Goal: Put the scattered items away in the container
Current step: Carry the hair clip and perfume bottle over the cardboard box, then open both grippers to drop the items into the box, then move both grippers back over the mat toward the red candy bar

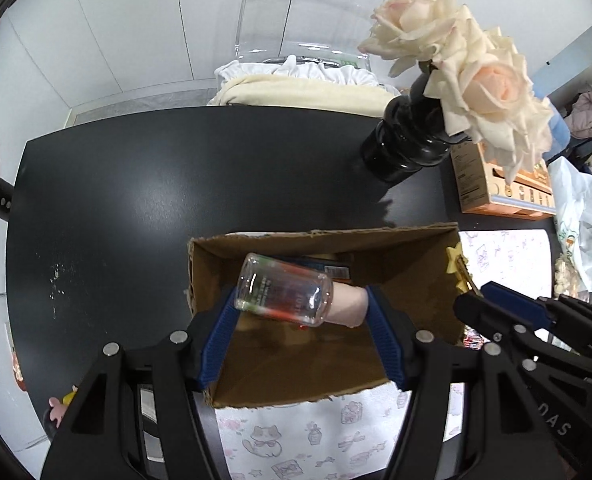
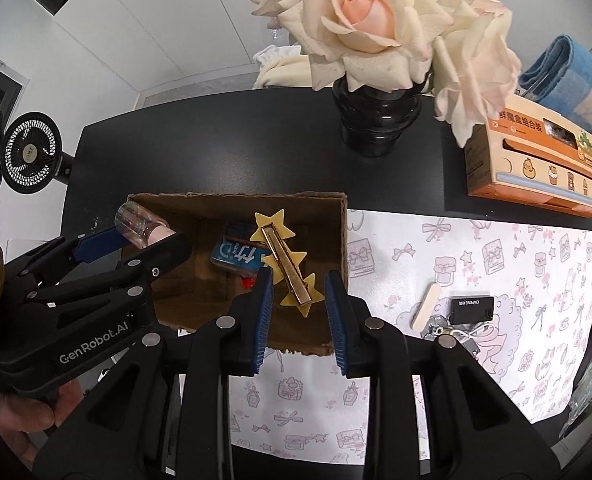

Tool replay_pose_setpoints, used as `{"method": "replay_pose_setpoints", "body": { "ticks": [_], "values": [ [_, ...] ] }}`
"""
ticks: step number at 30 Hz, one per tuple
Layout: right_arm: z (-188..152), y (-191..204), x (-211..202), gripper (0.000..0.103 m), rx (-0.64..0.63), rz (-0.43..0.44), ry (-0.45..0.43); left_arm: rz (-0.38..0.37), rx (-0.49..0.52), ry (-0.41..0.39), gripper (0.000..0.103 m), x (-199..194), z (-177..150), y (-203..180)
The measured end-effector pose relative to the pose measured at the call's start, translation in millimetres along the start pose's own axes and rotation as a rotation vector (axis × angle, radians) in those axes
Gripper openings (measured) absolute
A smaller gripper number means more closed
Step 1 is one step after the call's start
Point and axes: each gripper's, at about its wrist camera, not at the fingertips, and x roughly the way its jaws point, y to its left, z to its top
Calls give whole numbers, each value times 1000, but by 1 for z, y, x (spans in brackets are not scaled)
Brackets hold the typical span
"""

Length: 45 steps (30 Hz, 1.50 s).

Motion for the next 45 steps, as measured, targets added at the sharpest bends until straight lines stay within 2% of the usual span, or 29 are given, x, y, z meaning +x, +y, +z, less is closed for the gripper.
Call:
{"method": "replay_pose_setpoints", "body": {
  "ticks": [10, 11, 12, 13, 15, 16, 18, 21, 24, 35, 45],
  "values": [
    [-3, 3, 1, 29, -12, -15, -29, 8, 33, 4, 62, -3, -4, 1],
    [-4, 3, 0, 35, -10, -18, -33, 12, 34, 6, 62, -3, -5, 1],
    [-5, 2, -1, 49, -9, -22, -37, 15, 36, 11, 63, -3, -6, 1],
    [-6, 2, -2, 56, -7, -26, -40, 20, 35, 14, 64, -3, -6, 1],
    [-7, 1, -4, 64, -4, -34, -47, 32, 31, 14, 71, -3, -7, 2],
    [-8, 1, -5, 67, -2, -38, -51, 37, 27, 12, 78, -4, -8, 4],
    [-10, -3, -7, 81, 4, -45, -63, 46, 16, 6, 86, -7, -8, 7],
    [-14, -7, -11, 93, 5, -62, -94, 41, 10, 5, 91, -11, -9, 8],
    [-18, -10, -15, 99, 12, -71, -115, 43, 11, 1, 95, -16, -13, 5],
    [-49, -21, -48, 102, 26, -104, -164, 24, 17, -14, 96, -43, -33, -15],
    [-107, -58, -73, 103, 71, -140, -206, -3, 23, -16, 96, -56, -83, -49]
  ]
}}
